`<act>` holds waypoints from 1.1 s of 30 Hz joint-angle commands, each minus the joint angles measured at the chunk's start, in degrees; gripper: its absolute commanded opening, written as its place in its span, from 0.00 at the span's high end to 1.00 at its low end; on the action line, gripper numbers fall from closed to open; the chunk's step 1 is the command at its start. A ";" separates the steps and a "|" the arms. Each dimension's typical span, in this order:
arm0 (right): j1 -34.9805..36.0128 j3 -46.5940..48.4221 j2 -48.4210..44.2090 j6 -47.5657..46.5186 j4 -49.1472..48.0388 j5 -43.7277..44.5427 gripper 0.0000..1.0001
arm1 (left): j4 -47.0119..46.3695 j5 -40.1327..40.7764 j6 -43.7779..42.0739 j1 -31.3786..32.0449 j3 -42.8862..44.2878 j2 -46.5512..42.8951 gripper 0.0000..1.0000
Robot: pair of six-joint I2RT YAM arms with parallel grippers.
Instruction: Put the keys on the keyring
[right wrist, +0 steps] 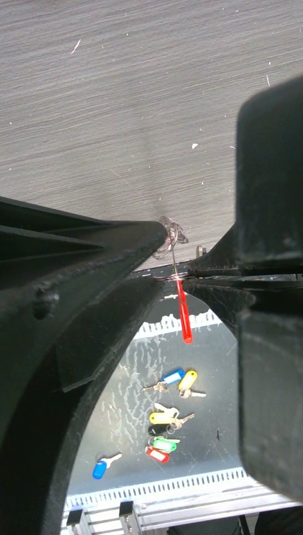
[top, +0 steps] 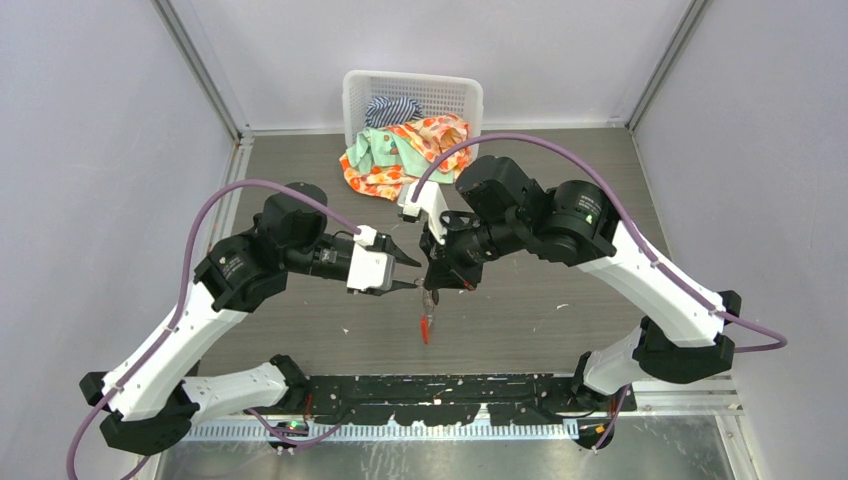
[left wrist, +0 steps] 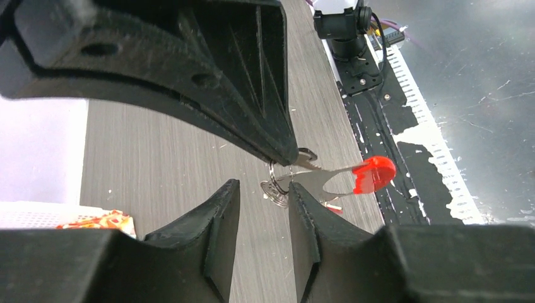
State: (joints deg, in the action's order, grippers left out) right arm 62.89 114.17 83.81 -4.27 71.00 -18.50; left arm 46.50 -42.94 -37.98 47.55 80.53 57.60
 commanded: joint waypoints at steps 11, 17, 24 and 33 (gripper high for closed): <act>-0.05 2.99 0.94 0.77 -0.51 -1.86 0.99 | 3.76 -0.95 -2.18 1.49 2.14 2.46 0.86; -0.10 2.55 0.86 0.63 -0.71 -1.72 0.97 | -0.25 -0.05 1.86 1.49 2.03 2.36 1.00; -0.06 -12.51 -14.69 0.85 -20.08 2.61 0.74 | -13.90 -3.39 21.17 0.71 -0.72 -0.03 1.00; -0.12 -28.87 -31.84 2.90 -37.26 4.87 0.68 | -27.53 -8.50 40.79 -0.53 -0.50 0.32 1.00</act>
State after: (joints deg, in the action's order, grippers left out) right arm 62.78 87.68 54.37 -2.72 44.93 -15.51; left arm 29.10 -47.57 -7.62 47.40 78.04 58.08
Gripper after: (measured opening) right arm 0.317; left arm 0.019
